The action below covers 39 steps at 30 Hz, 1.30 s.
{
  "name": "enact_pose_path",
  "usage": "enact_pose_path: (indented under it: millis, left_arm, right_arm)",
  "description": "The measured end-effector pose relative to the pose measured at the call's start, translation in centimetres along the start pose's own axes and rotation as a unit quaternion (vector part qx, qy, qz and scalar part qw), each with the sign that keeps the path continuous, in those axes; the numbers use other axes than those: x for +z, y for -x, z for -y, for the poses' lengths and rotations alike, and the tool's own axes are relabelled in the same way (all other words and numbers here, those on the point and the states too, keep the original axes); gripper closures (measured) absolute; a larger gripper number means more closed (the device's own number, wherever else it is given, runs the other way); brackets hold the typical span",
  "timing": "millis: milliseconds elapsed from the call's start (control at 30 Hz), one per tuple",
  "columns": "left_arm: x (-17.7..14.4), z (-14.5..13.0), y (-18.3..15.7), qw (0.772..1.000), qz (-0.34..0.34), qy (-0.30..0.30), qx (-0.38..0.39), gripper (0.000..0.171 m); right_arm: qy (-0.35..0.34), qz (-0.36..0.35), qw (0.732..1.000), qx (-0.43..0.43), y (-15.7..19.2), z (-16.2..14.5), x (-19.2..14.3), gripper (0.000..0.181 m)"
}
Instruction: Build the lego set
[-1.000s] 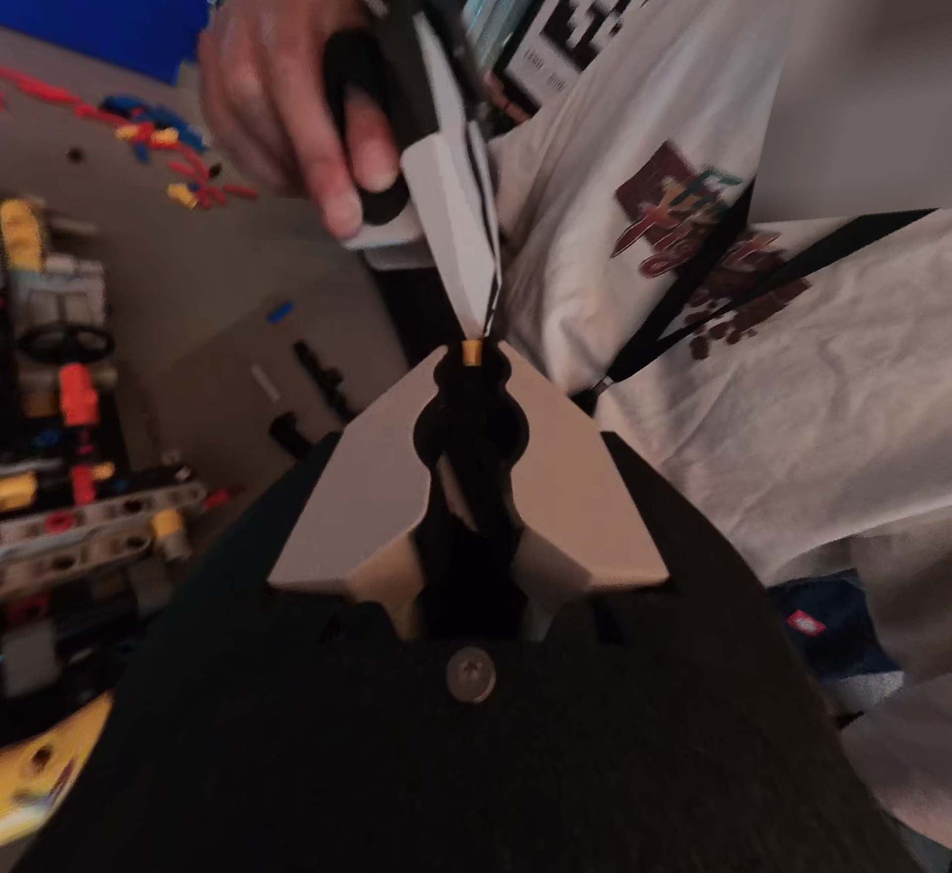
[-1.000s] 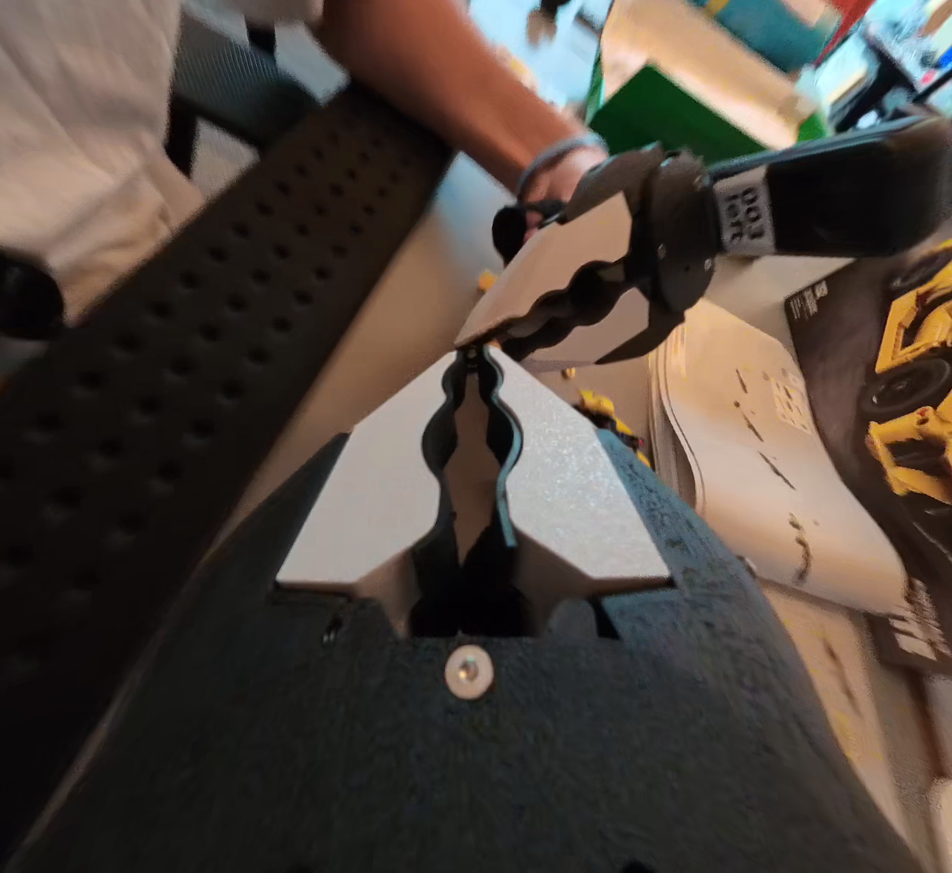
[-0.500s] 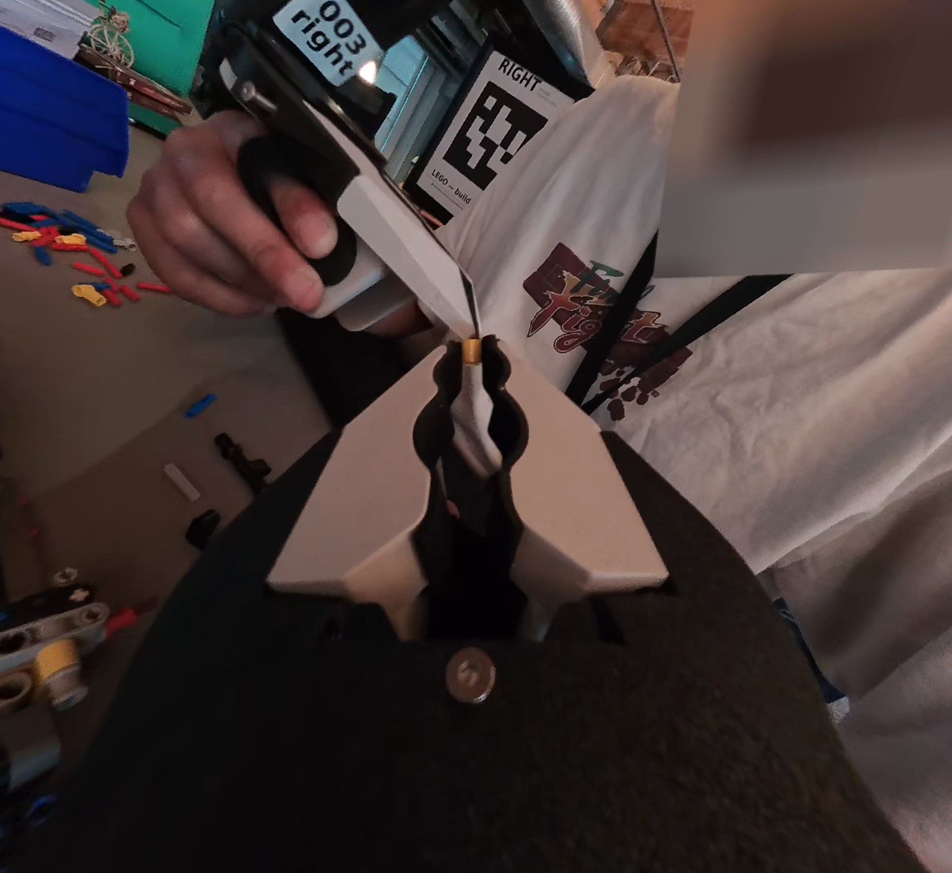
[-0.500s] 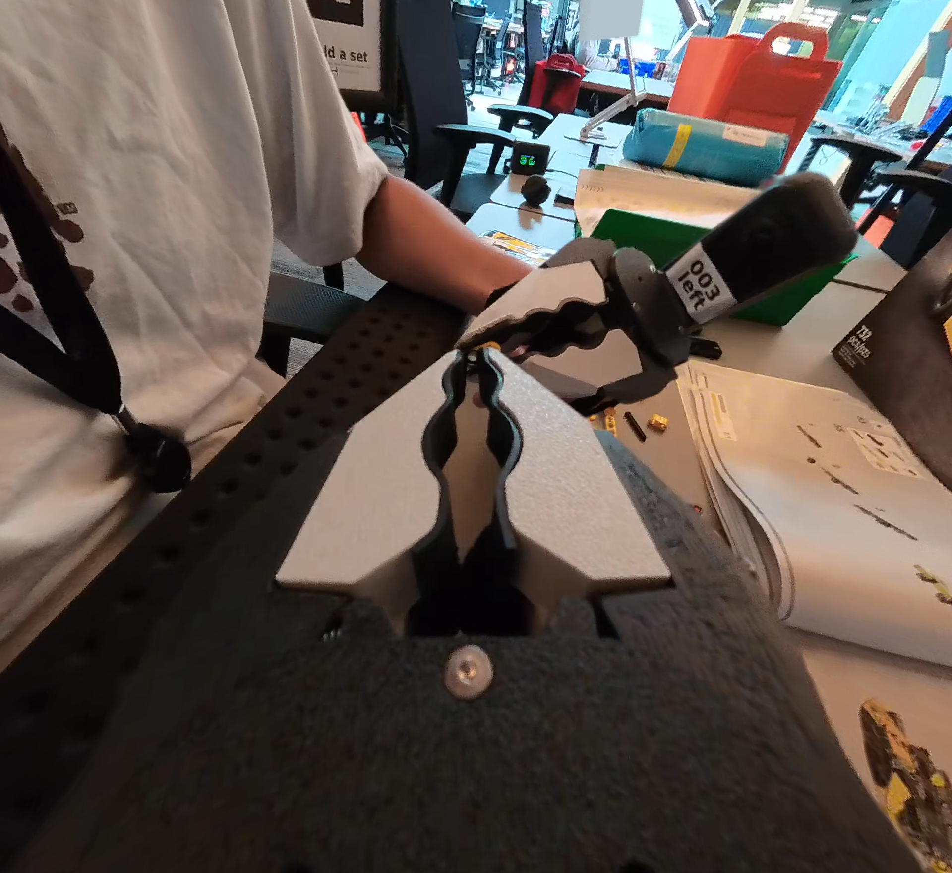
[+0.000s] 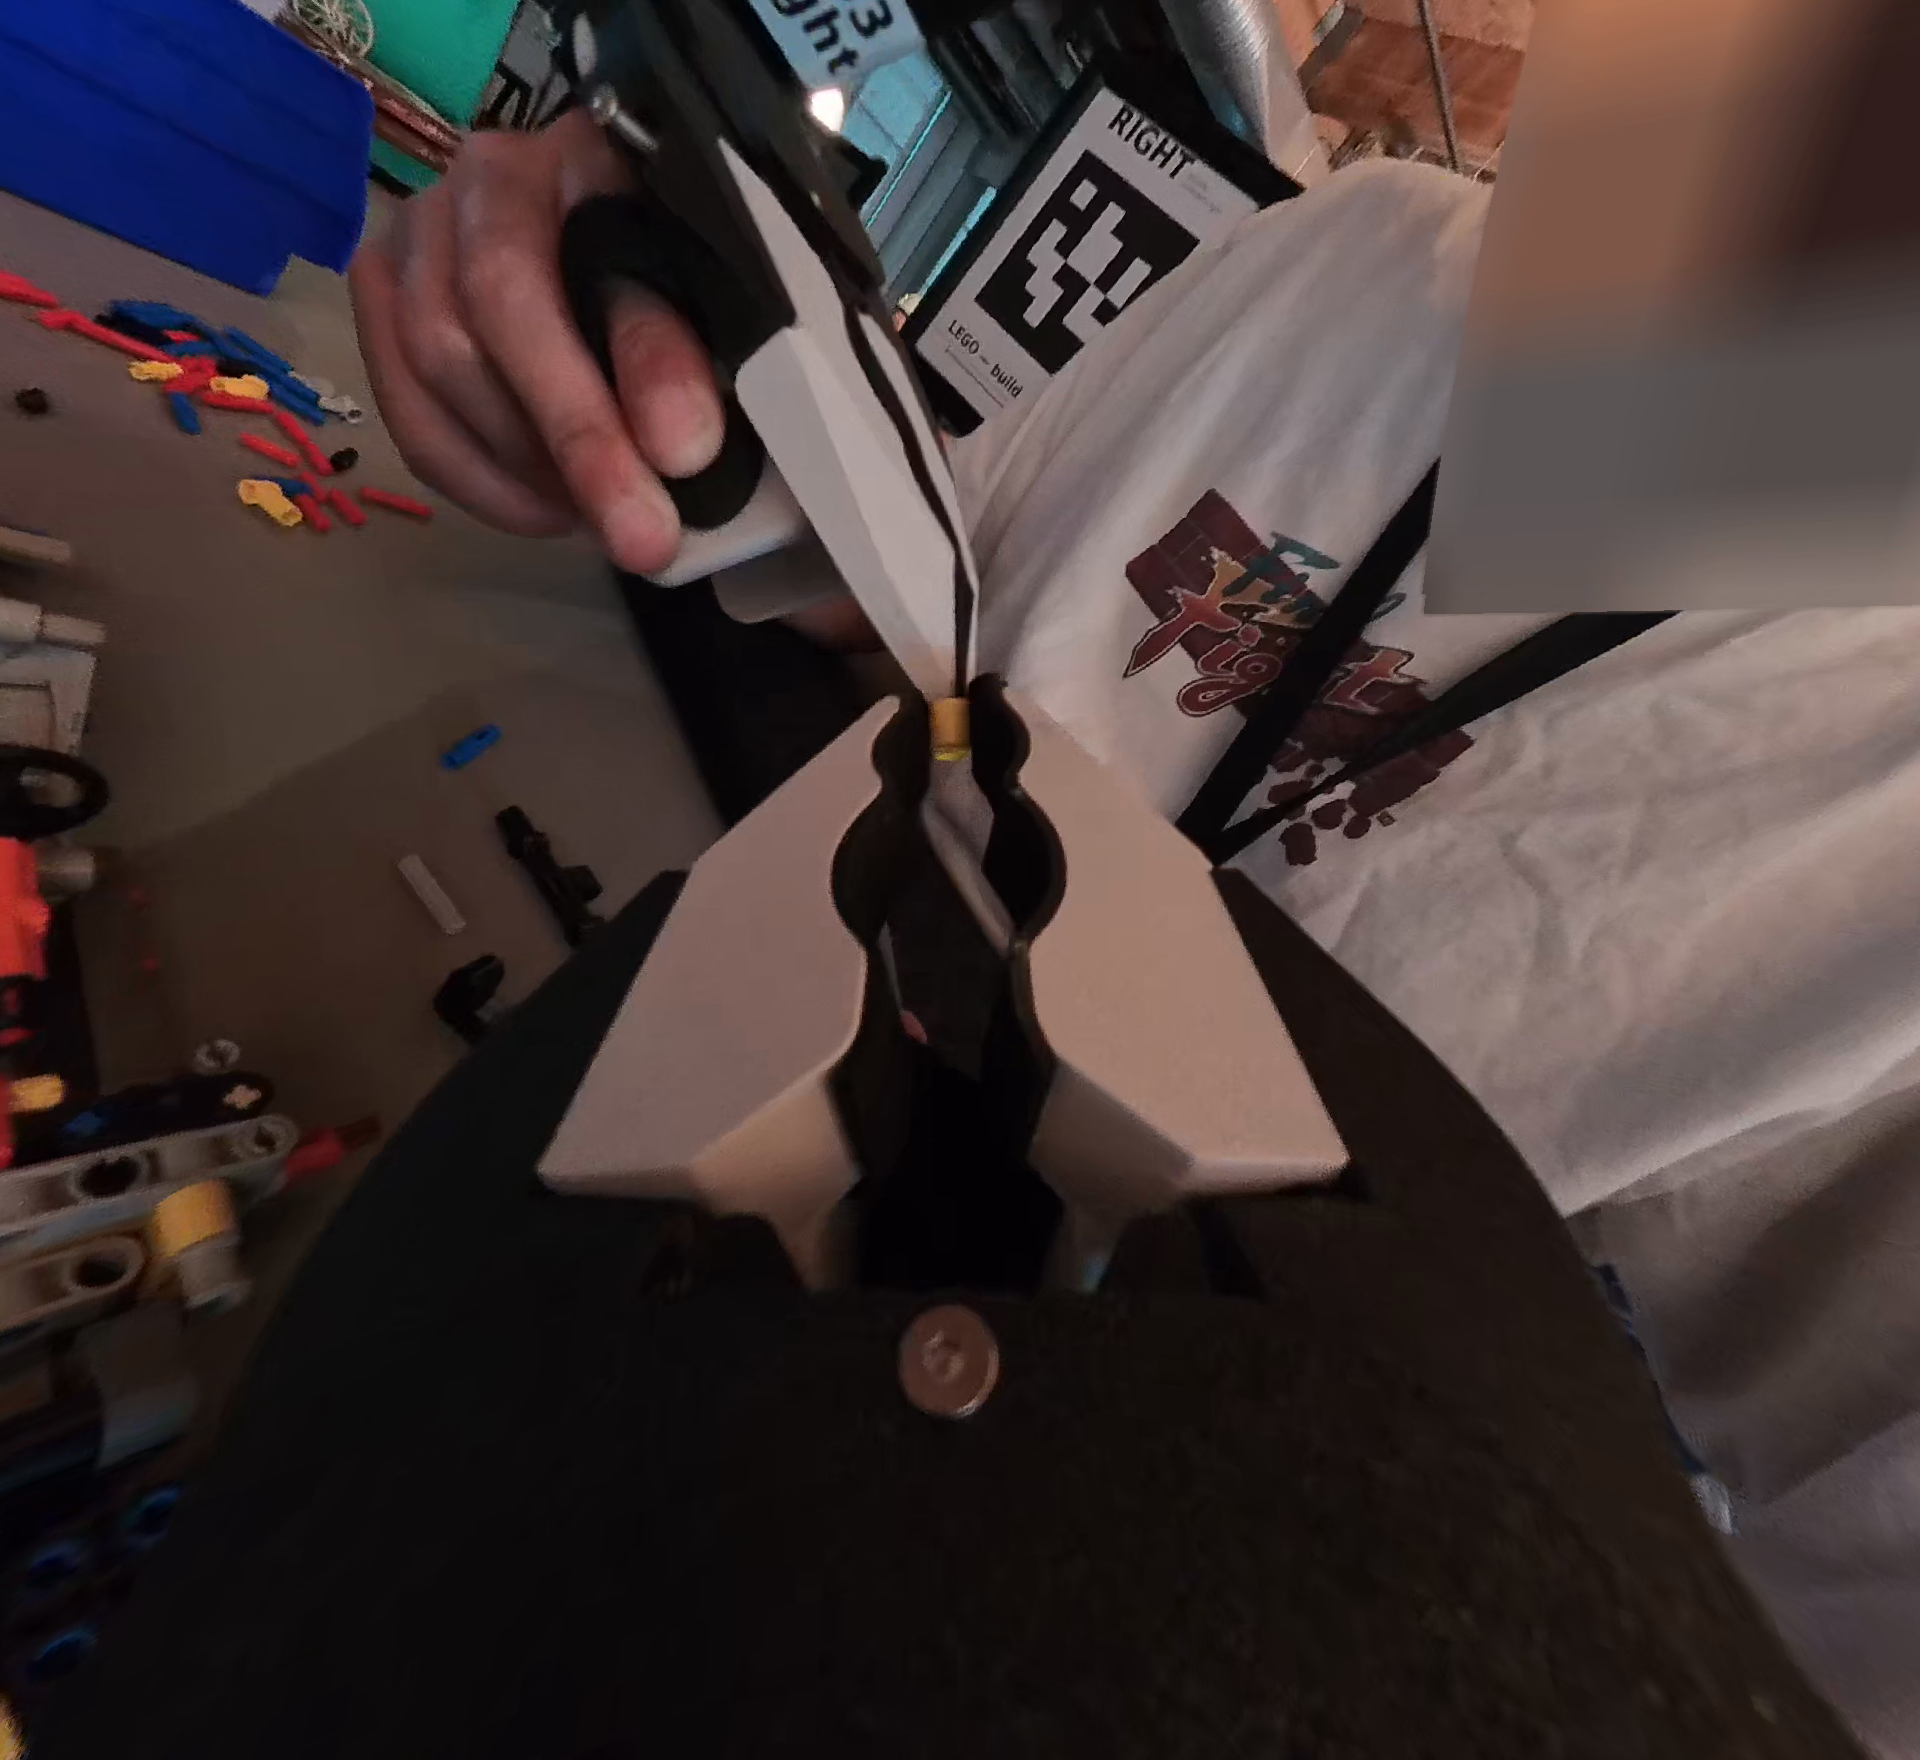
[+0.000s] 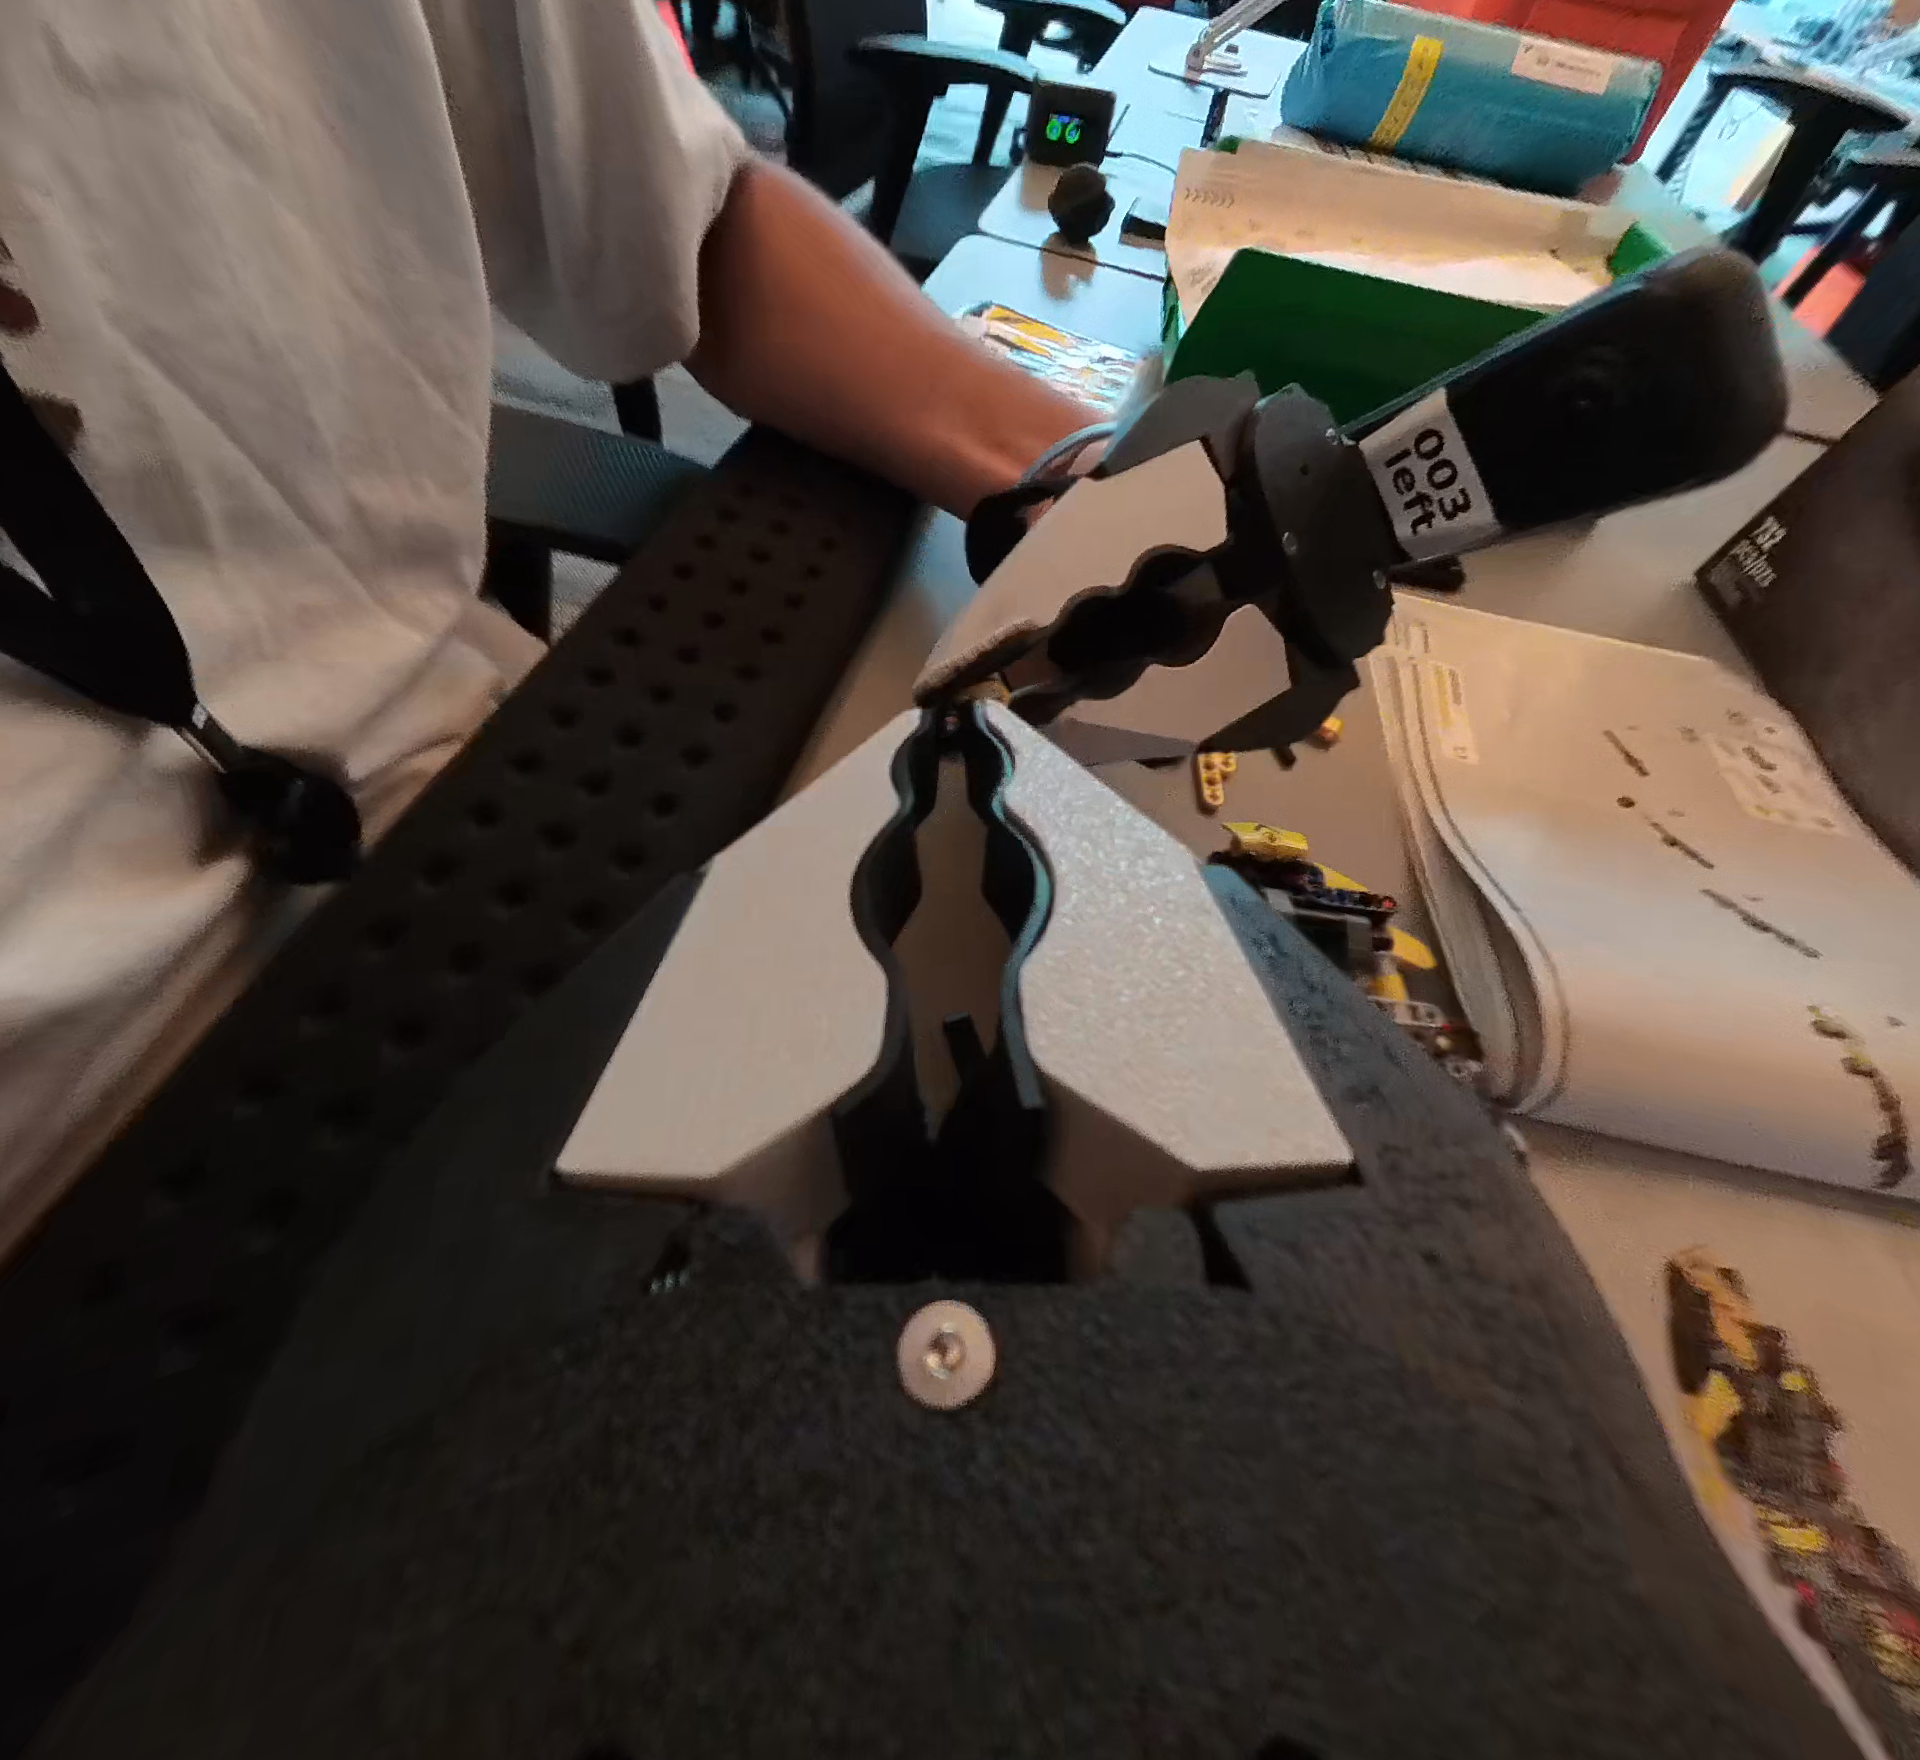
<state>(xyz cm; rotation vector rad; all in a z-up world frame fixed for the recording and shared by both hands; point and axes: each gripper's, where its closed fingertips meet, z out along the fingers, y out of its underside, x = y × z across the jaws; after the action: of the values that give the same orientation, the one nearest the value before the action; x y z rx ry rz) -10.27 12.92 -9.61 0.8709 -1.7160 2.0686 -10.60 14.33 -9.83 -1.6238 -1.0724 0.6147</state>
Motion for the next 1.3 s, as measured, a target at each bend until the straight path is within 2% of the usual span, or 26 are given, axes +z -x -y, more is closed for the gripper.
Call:
enact_pose_path:
  millis: [133, 567, 633, 667, 733, 867, 933, 1067, 1200, 1300]
  left_arm:
    - [-0.3, 1.2, 0.0, 0.999, -0.005, -0.03, -0.012, 0.166]
    - [-0.8, 0.9, 1.3, 0.998, 0.011, -0.037, -0.047, 0.166]
    - [-0.7, 0.7, 1.3, 0.998, 0.013, -0.031, -0.045, 0.166]
    - [-0.6, 0.6, 1.3, 0.999, 0.014, -0.028, -0.045, 0.166]
    - [-0.4, 0.5, 1.3, 0.999, 0.013, -0.024, -0.044, 0.166]
    - [-1.3, 0.8, 1.8, 0.998, 0.049, -0.022, -0.032, 0.166]
    - [-2.3, 1.1, 2.6, 0.995, 0.096, -0.024, -0.019, 0.166]
    - [-3.7, 0.2, 5.5, 0.972, 0.231, 0.028, 0.029, 0.166]
    - [-3.5, 1.1, 5.8, 0.969, 0.243, 0.004, 0.033, 0.166]
    - [-3.4, 0.7, 6.3, 0.967, 0.253, 0.009, 0.032, 0.167]
  right_arm:
    - [-0.019, -0.011, 0.999, 0.026, -0.9, 0.8, -0.6, 0.177]
    - [0.026, -0.044, 0.998, 0.021, -1.8, -0.5, -0.7, 0.175]
    - [0.035, -0.066, 0.997, 0.018, -2.4, -0.8, -0.8, 0.163]
    - [0.037, -0.065, 0.997, 0.018, -2.3, -0.9, -0.8, 0.163]
    - [0.029, -0.053, 0.998, 0.022, -2.0, -0.7, -0.7, 0.175]
    - [0.039, -0.085, 0.995, 0.015, -3.0, -1.2, -1.8, 0.178]
    - [0.033, -0.105, 0.993, 0.039, -3.7, -1.3, -3.2, 0.177]
    - [0.091, -0.133, 0.98, 0.115, -2.8, -4.8, -6.0, 0.174]
    - [0.157, -0.166, 0.954, 0.195, -0.9, -10.0, -7.7, 0.166]
    - [0.185, -0.175, 0.944, 0.211, -0.3, -12.8, -6.8, 0.164]
